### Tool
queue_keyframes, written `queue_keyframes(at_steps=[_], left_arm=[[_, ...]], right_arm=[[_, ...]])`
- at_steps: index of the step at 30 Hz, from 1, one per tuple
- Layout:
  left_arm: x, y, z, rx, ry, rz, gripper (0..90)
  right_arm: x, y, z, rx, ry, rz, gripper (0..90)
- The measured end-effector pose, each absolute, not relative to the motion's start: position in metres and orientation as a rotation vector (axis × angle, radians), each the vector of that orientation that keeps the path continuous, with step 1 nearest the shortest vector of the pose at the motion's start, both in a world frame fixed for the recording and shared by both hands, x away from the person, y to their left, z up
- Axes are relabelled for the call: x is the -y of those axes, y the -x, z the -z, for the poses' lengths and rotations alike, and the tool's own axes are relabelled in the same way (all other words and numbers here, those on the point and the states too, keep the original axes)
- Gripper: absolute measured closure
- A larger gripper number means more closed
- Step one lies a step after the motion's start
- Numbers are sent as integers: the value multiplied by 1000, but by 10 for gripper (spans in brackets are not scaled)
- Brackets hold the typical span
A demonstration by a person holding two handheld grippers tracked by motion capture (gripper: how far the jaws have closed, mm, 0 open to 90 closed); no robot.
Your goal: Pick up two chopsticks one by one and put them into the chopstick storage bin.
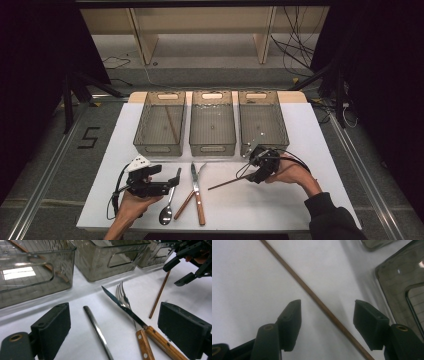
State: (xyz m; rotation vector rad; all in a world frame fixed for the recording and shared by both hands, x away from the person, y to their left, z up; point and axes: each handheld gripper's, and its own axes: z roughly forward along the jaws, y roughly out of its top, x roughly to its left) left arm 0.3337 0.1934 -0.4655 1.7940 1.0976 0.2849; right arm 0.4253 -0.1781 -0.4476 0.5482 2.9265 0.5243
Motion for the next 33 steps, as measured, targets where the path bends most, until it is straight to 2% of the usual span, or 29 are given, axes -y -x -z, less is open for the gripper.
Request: queue_keyframes(at_steps=[20, 33], left_arm=[[-195, -327, 470, -1083, -1792, -295, 109], [-197, -327, 471, -1092, -1789, -296, 113]], right_arm=[[169, -437, 460, -2982, -492, -361, 547], [163, -432, 459, -3023, -440, -276, 722]])
